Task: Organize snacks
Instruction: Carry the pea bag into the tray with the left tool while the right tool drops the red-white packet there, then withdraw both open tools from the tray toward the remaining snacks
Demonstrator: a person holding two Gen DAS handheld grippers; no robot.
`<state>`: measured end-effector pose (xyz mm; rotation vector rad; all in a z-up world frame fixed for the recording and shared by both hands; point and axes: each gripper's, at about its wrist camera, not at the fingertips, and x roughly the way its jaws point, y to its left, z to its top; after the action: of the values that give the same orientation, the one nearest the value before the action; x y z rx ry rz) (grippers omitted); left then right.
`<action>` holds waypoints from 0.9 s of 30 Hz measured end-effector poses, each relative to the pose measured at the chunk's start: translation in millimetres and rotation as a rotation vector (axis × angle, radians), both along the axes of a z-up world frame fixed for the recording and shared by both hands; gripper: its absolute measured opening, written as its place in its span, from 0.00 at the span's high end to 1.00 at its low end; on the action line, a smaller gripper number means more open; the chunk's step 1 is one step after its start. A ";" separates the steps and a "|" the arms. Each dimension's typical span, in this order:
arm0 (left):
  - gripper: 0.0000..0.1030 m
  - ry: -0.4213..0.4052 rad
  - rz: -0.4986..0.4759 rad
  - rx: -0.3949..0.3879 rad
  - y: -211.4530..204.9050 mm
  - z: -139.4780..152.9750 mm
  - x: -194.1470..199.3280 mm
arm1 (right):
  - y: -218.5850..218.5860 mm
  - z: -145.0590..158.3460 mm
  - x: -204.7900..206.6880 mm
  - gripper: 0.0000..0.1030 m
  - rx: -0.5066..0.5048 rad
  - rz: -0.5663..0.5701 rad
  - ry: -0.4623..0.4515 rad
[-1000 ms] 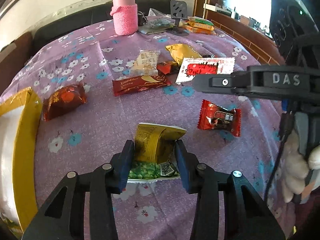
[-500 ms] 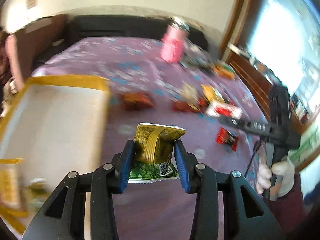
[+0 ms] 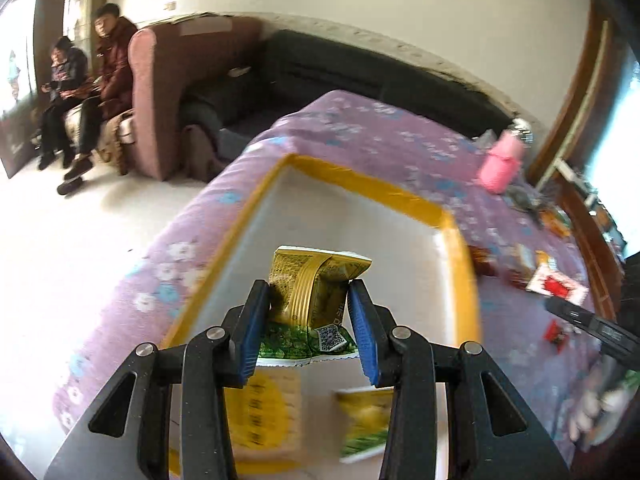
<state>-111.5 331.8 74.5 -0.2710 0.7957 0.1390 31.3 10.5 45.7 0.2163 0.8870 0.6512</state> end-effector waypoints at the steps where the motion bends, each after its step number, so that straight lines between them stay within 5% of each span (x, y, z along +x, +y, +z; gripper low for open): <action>1: 0.63 0.007 0.004 -0.004 3.7 -4.2 0.7 | 14.1 1.9 -2.5 0.89 -0.007 0.028 0.000; 6: 0.63 0.041 0.013 -0.018 20.7 -20.9 11.9 | 108.5 -0.6 -10.0 0.89 -0.075 0.190 0.033; 14: 0.62 0.072 0.000 -0.070 36.0 -31.3 22.3 | 196.0 -31.4 -6.2 0.89 -0.146 0.288 0.122; 20: 0.62 0.050 -0.011 -0.110 40.9 -28.6 18.8 | 210.5 -41.3 -4.4 0.81 -0.138 0.306 0.159; 22: 0.60 0.036 -0.005 -0.129 43.7 -24.8 13.5 | 209.7 -37.6 -7.9 0.68 -0.146 0.305 0.137; 27: 0.47 -0.031 0.009 -0.161 38.3 -4.5 -12.3 | 189.1 -17.1 -18.3 0.62 -0.139 0.268 0.058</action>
<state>-123.8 370.1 70.0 -0.4280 0.7756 0.0787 13.0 199.6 28.6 -0.0099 1.0225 0.8314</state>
